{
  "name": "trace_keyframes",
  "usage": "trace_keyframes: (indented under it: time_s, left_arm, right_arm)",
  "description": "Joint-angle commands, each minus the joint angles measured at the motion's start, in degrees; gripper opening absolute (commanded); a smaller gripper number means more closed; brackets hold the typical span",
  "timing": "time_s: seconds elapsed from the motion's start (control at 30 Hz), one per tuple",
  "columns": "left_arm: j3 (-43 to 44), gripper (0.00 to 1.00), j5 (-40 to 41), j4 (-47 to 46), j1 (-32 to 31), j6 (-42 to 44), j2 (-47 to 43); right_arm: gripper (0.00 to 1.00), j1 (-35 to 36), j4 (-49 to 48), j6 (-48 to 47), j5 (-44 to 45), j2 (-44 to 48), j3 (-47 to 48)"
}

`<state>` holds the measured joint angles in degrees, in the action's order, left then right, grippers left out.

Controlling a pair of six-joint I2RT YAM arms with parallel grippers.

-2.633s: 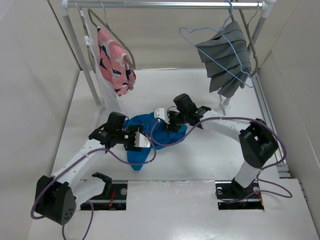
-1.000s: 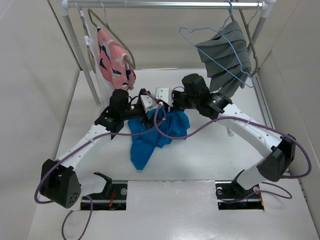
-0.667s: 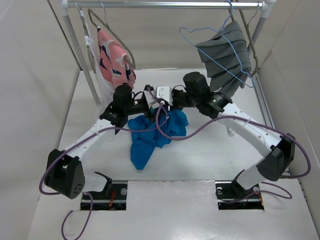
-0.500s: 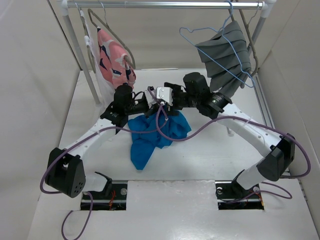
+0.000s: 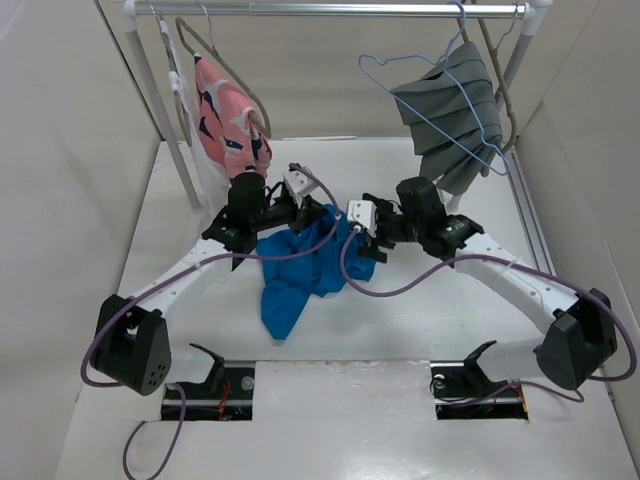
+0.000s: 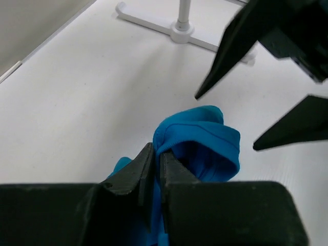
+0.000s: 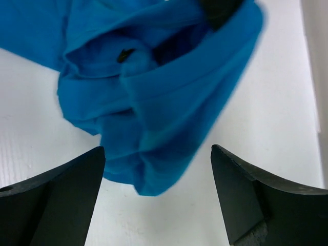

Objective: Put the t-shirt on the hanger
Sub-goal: Move the tshirt to the center of the board

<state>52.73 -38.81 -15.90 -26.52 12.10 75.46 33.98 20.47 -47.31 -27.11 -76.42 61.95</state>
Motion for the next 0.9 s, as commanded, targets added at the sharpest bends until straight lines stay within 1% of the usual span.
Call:
trace_keyframes:
  time_s: [0.0, 0.1, 0.2, 0.23, 0.27, 0.3, 0.33, 0.4, 0.43, 0.47, 0.5, 0.53, 0.57, 0.63, 0.67, 0.7, 0.73, 0.77, 0.87]
  left_arm:
    - [-0.3, 0.0, 4.7, -6.2, 0.2, -6.5, -1.7]
    - [0.2, 0.0, 5.2, -6.8, 0.2, -8.0, -1.7]
    - [0.2, 0.0, 5.2, -6.2, 0.2, -8.7, -1.7]
    - [0.7, 0.0, 5.2, -5.6, 0.2, -8.7, -1.7]
    - [0.7, 0.0, 5.2, -5.0, 0.2, -7.7, -1.7]
    - [0.7, 0.0, 5.2, -3.4, 0.2, -6.7, -2.3]
    - [0.0, 0.0, 5.2, -2.5, 0.2, -4.0, -3.2]
    - [-1.0, 0.0, 6.0, -0.5, 0.2, -0.8, -4.3]
    - [-1.6, 0.0, 6.5, 1.6, 0.2, 1.2, -5.7]
    - [-2.9, 0.0, 7.2, 2.9, 0.2, 3.4, -6.5]
    - [-3.6, 0.0, 7.2, 4.1, 0.2, 8.5, -7.2]
    - [-4.3, 0.0, 7.2, 6.1, 0.2, 11.0, -8.9]
    - [-5.5, 0.0, 7.2, 6.9, 0.2, 13.2, -9.7]
    - [-6.2, 0.34, 6.6, 7.5, 0.2, 16.6, -11.0]
    - [-6.2, 0.54, 6.6, 7.6, 0.2, 19.7, -11.6]
    - [-6.2, 0.65, 6.1, 6.9, 0.2, 20.7, -12.3]
    - [-6.2, 0.75, 6.1, 6.2, 0.2, 20.7, -12.3]
    - [-5.5, 0.76, 5.6, 4.8, 0.2, 20.7, -12.3]
    - [-1.7, 0.78, 2.9, 4.7, 0.2, 20.7, -10.1]
  right_arm:
    - [0.88, 1.2, -5.7, 0.1, -4.4, -0.7, -1.9]
    - [0.88, 1.2, -11.6, 0.6, -2.9, -4.2, -1.5]
    - [0.81, 0.7, -15.0, 1.2, 2.1, -10.9, 3.6]
    - [0.76, 0.1, -15.6, 1.8, 2.7, -12.9, 5.4]
    - [0.62, -1.1, -15.6, 1.8, 1.5, -14.8, 7.1]
    - [0.53, -1.7, -15.6, 2.5, 0.6, -18.4, 11.0]
    - [0.32, -2.9, -15.6, 3.1, -1.2, -20.4, 12.6]
    - [0.13, -3.6, -15.6, 3.1, -1.7, -20.4, 15.6]
    - [0.01, -3.6, -15.6, 3.1, -1.7, -20.4, 15.7]
    - [0.0, -3.6, -15.6, 3.1, -1.7, -20.4, 16.2]
    - [0.0, -3.6, -15.6, 2.1, -2.8, -19.0, 16.2]
    - [0.0, -3.6, -15.6, 0.8, -3.9, -18.3, 15.7]
    - [0.0, -3.6, -15.6, 0.2, -7.2, -17.8, 15.0]
    - [0.0, -3.0, -14.8, -1.2, -11.4, -17.3, 15.0]
    - [0.0, -3.0, -13.7, -2.9, -12.8, -17.3, 15.0]
    - [0.0, -2.4, -12.3, -3.9, -13.6, -17.3, 15.6]
    - [0.0, -1.7, -8.3, -5.1, -13.6, -17.9, 16.3]
    - [0.0, -1.7, -6.1, -7.8, -12.7, -18.6, 18.3]
    - [0.0, -0.1, 0.7, -10.1, -11.4, -20.0, 22.2]
